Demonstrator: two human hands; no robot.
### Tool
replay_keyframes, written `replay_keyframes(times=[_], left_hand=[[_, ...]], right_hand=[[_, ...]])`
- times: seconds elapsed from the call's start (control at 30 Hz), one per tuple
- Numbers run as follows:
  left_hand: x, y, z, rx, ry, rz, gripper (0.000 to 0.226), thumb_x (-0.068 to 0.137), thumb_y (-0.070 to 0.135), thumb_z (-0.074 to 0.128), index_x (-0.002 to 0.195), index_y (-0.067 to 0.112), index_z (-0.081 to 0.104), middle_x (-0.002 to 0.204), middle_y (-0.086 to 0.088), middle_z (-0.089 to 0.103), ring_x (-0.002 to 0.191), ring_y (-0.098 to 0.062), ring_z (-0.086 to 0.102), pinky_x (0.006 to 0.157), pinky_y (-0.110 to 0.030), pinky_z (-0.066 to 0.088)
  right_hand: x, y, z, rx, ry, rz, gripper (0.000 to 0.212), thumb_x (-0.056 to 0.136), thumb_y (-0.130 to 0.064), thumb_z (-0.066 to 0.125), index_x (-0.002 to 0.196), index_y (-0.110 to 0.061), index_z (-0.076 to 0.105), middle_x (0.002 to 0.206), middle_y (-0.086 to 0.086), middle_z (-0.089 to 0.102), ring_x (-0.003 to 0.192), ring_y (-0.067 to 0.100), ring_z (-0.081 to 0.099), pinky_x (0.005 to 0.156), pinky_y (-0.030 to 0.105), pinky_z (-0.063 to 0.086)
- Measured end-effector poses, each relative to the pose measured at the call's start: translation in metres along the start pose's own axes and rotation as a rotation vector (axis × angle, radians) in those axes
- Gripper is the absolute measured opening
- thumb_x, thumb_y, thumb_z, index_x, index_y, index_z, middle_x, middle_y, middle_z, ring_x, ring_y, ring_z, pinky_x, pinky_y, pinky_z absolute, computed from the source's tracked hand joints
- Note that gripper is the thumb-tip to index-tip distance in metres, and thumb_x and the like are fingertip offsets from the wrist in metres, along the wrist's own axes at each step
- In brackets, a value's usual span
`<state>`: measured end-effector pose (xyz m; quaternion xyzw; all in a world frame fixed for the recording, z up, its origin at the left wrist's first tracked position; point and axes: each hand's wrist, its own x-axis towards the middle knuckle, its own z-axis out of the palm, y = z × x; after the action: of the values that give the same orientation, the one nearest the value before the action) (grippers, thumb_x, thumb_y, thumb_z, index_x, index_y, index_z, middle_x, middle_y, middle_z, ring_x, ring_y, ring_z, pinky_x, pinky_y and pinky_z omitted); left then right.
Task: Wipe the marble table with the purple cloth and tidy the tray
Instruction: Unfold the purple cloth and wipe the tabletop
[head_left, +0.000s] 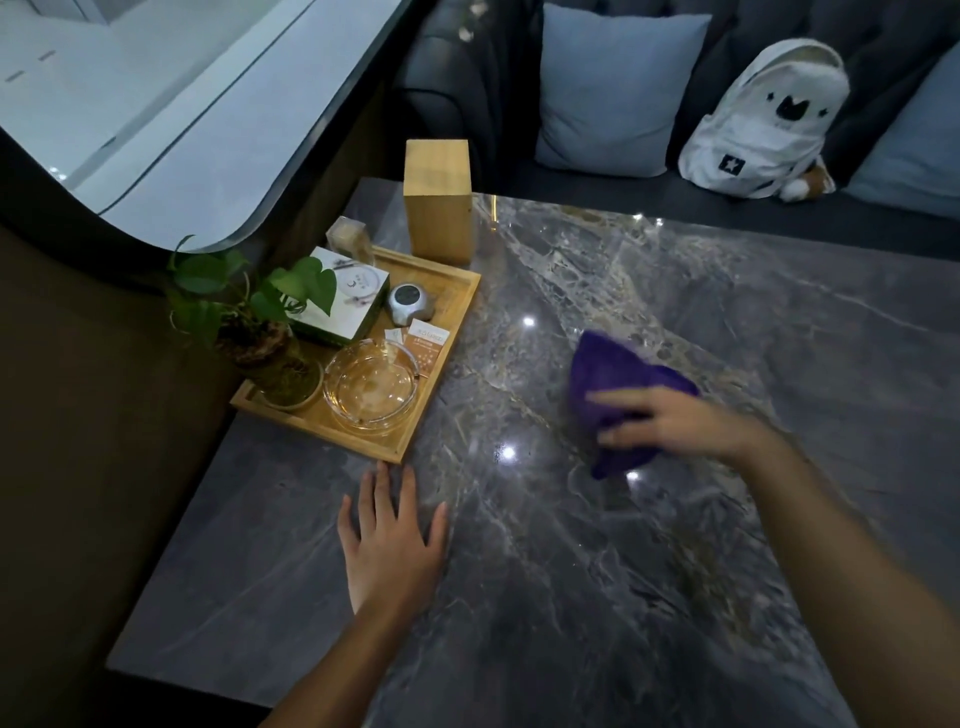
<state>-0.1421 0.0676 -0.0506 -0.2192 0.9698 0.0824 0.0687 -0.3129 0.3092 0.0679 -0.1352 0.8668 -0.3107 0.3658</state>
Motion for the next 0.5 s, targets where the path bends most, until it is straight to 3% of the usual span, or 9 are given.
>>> replay_keyframes(times=[0.07,0.1,0.2,0.27,0.37,0.5], left_hand=[[0.001,0.000,0.000,0.010,0.002,-0.008,0.078,0.088,0.060,-0.001,0.137,0.017,0.043,0.143,-0.014,0.047,0.136,-0.028,0.037,0.111,-0.049,0.027],[0.001,0.000,0.001,0.011,0.003,-0.009,0.077,0.089,0.060,0.001,0.136,0.017,0.044,0.142,-0.014,0.047,0.136,-0.028,0.038,0.111,-0.048,0.026],[0.001,0.000,0.005,0.023,0.018,-0.002,0.067,0.090,0.057,0.016,0.136,0.017,0.045,0.142,-0.014,0.048,0.136,-0.028,0.038,0.111,-0.049,0.028],[0.001,-0.001,0.006,0.031,0.023,0.003,0.065,0.087,0.056,0.024,0.136,0.017,0.044,0.142,-0.014,0.047,0.136,-0.028,0.038,0.111,-0.048,0.024],[0.002,-0.001,0.006,0.042,0.024,0.003,0.065,0.087,0.056,0.027,0.135,0.017,0.046,0.141,-0.015,0.049,0.134,-0.029,0.041,0.109,-0.046,0.018],[0.003,-0.002,0.006,0.044,0.034,0.009,0.064,0.086,0.055,0.029,0.134,0.016,0.047,0.139,-0.015,0.050,0.133,-0.030,0.043,0.108,-0.045,0.018]], right_hand=[[0.008,0.011,0.007,-0.084,-0.201,0.067,0.050,0.078,-0.036,0.070,0.124,-0.019,0.059,0.126,-0.010,0.057,0.119,0.008,0.049,0.104,0.023,0.033],[0.010,0.013,0.007,-0.044,-0.129,0.052,0.052,0.076,-0.044,0.069,0.121,-0.020,0.061,0.126,-0.007,0.059,0.118,0.010,0.051,0.107,0.028,0.034],[0.023,0.020,0.009,-0.089,0.508,0.007,0.073,0.071,-0.069,0.053,0.128,-0.022,0.053,0.139,0.004,0.049,0.132,0.023,0.041,0.114,0.050,0.024],[0.029,0.021,0.027,-0.282,0.685,0.127,0.071,0.081,-0.066,0.044,0.141,-0.028,0.034,0.156,0.006,0.024,0.144,0.025,0.016,0.114,0.056,0.008],[0.040,0.030,0.074,-0.485,0.498,0.233,0.078,0.077,-0.078,0.026,0.145,-0.043,0.006,0.160,0.003,-0.008,0.145,0.029,-0.012,0.108,0.067,-0.006],[0.064,0.039,0.084,-0.404,0.507,0.433,0.078,0.078,-0.079,0.017,0.145,-0.042,0.000,0.159,0.005,-0.012,0.144,0.031,-0.015,0.101,0.075,-0.008]])
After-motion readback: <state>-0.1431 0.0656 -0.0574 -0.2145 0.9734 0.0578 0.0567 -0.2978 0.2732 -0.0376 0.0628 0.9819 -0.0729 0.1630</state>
